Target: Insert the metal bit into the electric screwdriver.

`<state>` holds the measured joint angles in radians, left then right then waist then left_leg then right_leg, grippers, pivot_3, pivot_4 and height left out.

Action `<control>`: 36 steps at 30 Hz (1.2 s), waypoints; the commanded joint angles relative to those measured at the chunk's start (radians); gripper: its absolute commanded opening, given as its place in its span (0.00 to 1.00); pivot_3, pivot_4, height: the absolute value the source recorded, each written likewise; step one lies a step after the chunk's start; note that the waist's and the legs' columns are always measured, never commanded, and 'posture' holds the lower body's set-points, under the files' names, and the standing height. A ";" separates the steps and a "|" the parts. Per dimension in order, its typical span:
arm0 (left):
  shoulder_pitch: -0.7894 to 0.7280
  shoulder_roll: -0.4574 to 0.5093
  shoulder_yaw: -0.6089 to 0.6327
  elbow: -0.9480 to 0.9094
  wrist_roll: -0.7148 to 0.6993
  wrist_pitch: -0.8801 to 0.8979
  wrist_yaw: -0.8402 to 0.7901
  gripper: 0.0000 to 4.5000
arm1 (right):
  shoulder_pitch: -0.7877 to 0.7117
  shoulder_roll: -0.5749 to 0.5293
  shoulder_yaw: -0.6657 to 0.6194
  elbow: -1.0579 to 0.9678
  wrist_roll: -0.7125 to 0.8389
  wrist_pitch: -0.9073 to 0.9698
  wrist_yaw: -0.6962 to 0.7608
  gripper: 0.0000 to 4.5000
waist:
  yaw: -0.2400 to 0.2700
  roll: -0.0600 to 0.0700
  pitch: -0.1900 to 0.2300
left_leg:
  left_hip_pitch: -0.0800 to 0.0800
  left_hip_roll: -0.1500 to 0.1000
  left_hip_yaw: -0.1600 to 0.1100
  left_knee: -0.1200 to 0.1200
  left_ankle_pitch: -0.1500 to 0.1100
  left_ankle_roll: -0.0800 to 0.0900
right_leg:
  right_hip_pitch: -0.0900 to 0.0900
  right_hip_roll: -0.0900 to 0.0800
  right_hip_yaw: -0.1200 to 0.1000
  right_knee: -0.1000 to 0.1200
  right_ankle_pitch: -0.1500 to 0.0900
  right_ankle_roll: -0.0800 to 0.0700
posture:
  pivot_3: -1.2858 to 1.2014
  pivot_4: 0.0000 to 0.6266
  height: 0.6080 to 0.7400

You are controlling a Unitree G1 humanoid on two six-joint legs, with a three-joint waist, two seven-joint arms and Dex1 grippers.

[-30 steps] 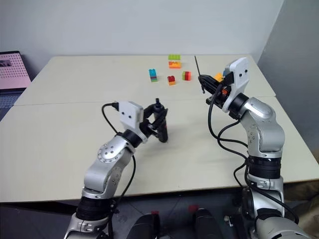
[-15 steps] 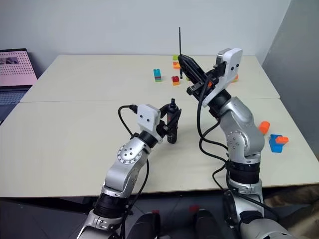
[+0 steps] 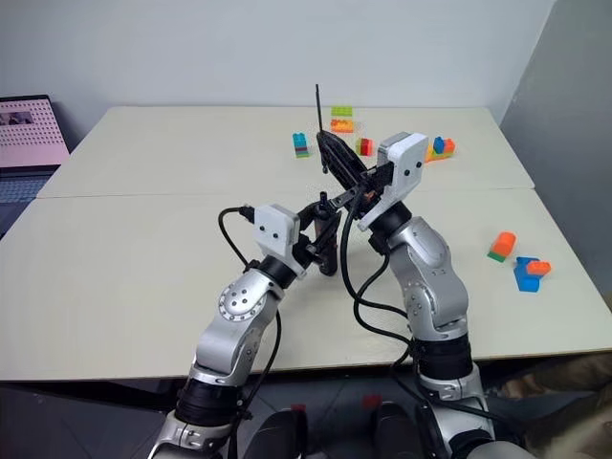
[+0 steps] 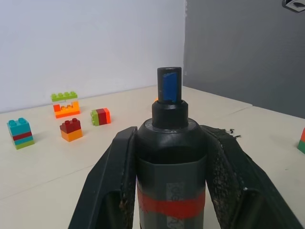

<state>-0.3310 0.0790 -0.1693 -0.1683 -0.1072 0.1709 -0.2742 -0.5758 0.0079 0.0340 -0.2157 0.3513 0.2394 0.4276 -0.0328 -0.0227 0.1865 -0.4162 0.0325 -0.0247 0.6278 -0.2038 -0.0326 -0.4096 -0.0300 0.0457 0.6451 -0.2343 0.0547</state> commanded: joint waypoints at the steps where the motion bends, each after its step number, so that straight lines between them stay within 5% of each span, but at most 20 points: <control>1: 0.017 0.014 0.003 -0.017 0.010 0.019 -0.004 0.36 | 0.000 0.009 0.010 0.011 -0.013 -0.062 -0.006 0.00 | 0.000 0.000 0.000 | 0.000 0.000 0.000 0.000 0.000 0.000 | 0.000 0.000 0.000 0.000 0.000 0.000 | 0.52 0.24 1.00; 36: 0.010 0.024 0.007 -0.017 0.009 0.037 -0.014 0.36 | 0.083 0.014 0.084 0.080 -0.052 -0.158 0.012 0.00 | -0.001 0.000 0.000 | 0.000 0.000 0.000 0.000 0.000 0.000 | 0.000 0.000 0.000 0.000 0.000 0.000 | 0.52 0.24 1.00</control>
<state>-0.3252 0.0930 -0.1692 -0.1863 -0.1073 0.1912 -0.2902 -0.4963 0.0189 0.1118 -0.1320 0.2974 0.0971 0.4353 -0.0337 -0.0227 0.1865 -0.4160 0.0329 -0.0247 0.6278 -0.2038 -0.0326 -0.4096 -0.0300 0.0455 0.6449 -0.2346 0.0542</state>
